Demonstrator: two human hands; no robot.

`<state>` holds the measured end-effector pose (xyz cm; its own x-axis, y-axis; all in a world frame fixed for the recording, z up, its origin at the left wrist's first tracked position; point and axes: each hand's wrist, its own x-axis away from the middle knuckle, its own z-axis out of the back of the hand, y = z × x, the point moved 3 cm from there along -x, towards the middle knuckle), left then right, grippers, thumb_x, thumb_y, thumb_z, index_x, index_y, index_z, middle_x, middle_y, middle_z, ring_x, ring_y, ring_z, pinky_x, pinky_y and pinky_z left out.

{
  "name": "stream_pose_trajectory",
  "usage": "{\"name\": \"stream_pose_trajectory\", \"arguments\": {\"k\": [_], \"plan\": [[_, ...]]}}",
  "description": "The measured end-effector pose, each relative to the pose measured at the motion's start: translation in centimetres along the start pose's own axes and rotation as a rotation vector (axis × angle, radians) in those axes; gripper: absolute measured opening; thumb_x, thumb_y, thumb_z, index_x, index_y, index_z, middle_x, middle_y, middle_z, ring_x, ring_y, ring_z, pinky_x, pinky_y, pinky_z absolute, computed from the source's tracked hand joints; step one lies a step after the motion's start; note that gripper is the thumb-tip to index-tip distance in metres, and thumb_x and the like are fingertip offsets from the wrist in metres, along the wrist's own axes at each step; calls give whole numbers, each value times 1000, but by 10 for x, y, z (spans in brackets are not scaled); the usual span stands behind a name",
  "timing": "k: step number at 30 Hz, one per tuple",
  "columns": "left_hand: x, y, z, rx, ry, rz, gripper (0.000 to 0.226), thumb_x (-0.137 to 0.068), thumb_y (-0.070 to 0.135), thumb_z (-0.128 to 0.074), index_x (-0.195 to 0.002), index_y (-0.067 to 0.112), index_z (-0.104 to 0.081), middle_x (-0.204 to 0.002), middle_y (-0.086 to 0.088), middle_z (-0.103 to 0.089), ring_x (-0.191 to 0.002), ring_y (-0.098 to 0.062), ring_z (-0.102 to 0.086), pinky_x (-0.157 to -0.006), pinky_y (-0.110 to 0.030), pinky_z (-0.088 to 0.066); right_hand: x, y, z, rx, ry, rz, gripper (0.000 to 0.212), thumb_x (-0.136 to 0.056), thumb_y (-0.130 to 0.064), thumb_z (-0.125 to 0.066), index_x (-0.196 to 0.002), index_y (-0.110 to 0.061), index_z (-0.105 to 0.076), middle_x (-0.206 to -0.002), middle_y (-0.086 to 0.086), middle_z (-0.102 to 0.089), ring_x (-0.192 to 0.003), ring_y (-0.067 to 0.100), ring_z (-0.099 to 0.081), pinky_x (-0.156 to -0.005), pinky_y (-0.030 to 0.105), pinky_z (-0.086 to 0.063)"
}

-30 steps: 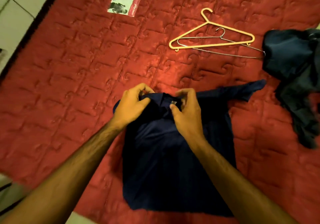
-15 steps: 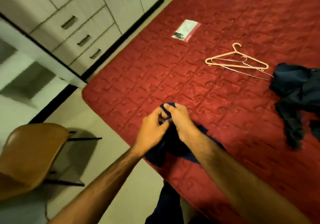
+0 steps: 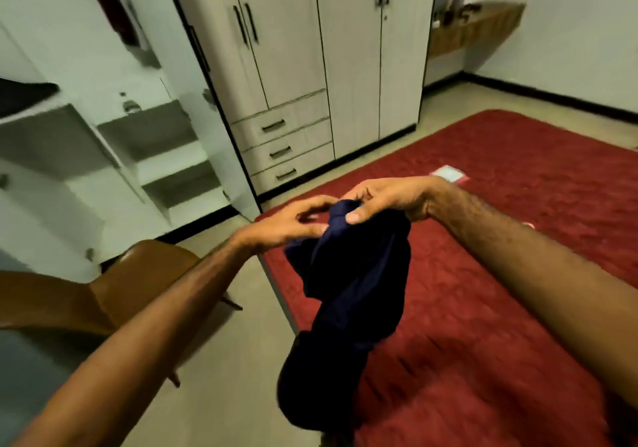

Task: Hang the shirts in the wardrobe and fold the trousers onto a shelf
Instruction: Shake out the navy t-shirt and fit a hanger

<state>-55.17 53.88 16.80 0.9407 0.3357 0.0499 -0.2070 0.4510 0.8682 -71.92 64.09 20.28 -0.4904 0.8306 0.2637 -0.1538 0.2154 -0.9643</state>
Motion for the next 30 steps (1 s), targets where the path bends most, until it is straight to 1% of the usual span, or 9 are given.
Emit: {"name": "stream_pose_trajectory", "arguments": {"k": [3, 6, 10, 12, 14, 17, 22, 26, 30], "plan": [[11, 6, -1, 15, -19, 46, 46, -85, 24, -72, -122, -1, -63, -116, -5, -67, -107, -11, -60, -91, -35, -51, 5, -33, 6, 94, -9, 24, 27, -80, -1, -65, -105, -7, -69, -101, 8, -73, -88, 17, -70, -77, 28, -57], [27, 20, 7, 60, 97, 63, 14, -97, 3, -61, -109, 3, -67, -88, 16, -72, -82, 4, -64, -70, -15, -49, 8, -53, 22, 185, 20, 12, 35, -79, 2, -68, -114, -4, -66, -111, 13, -71, -96, 22, -69, -82, 32, -57], [46, 25, 46, -444, 354, 76, 9, -80, 23, -57, -83, 31, -59, -74, 15, -61, -68, -3, -56, -67, -31, -44, 19, -59, 46, 335, 170, -3, 34, -86, 0, -71, -119, -5, -66, -121, 15, -69, -108, 29, -67, -94, 40, -54], [51, 19, 61, -596, 431, 139, 4, -71, 29, -50, -74, 29, -53, -71, 11, -57, -65, -6, -53, -63, -33, -42, 24, -56, 56, 325, 260, 28, 30, -86, -3, -71, -116, -6, -68, -117, 13, -71, -105, 28, -68, -92, 37, -54], [52, 22, 67, -582, 553, 134, 7, -75, 28, -50, -76, 27, -57, -73, 8, -58, -66, -6, -52, -63, -31, -41, 28, -48, 67, 305, 329, 56, 26, -86, -8, -73, -112, -7, -71, -112, 13, -73, -98, 24, -70, -85, 33, -56], [46, 30, 70, -257, 703, 126, 19, -92, 11, -48, -80, 15, -63, -71, 1, -60, -62, -9, -51, -58, -27, -38, 35, -31, 84, 257, 434, 45, 33, -84, -18, -76, -109, 1, -70, -103, 15, -72, -88, 25, -69, -78, 32, -58], [29, 47, 58, -46, 701, 68, 25, -96, 11, -43, -83, 10, -65, -75, 2, -62, -73, -13, -55, -68, -31, -40, 44, -15, 100, 212, 697, 227, 8, -95, -15, -64, -88, -14, -69, -79, -4, -64, -70, 6, -55, -69, 22, -41], [27, 61, 50, -128, 639, -23, 21, -103, 32, -53, -90, 23, -66, -80, 13, -67, -75, -3, -62, -67, -19, -47, 52, -17, 105, 138, 1034, 433, 24, -100, -9, -55, -79, -20, -61, -74, -5, -59, -63, -1, -52, -64, 17, -40], [25, 73, 53, -388, 541, -136, 10, -91, 32, -72, -88, 25, -65, -74, 18, -65, -68, 1, -60, -60, -14, -44, 64, -18, 109, 351, 1159, 455, 19, -97, -26, -58, -83, -14, -62, -74, -7, -61, -70, 3, -53, -70, 26, -41]]}}
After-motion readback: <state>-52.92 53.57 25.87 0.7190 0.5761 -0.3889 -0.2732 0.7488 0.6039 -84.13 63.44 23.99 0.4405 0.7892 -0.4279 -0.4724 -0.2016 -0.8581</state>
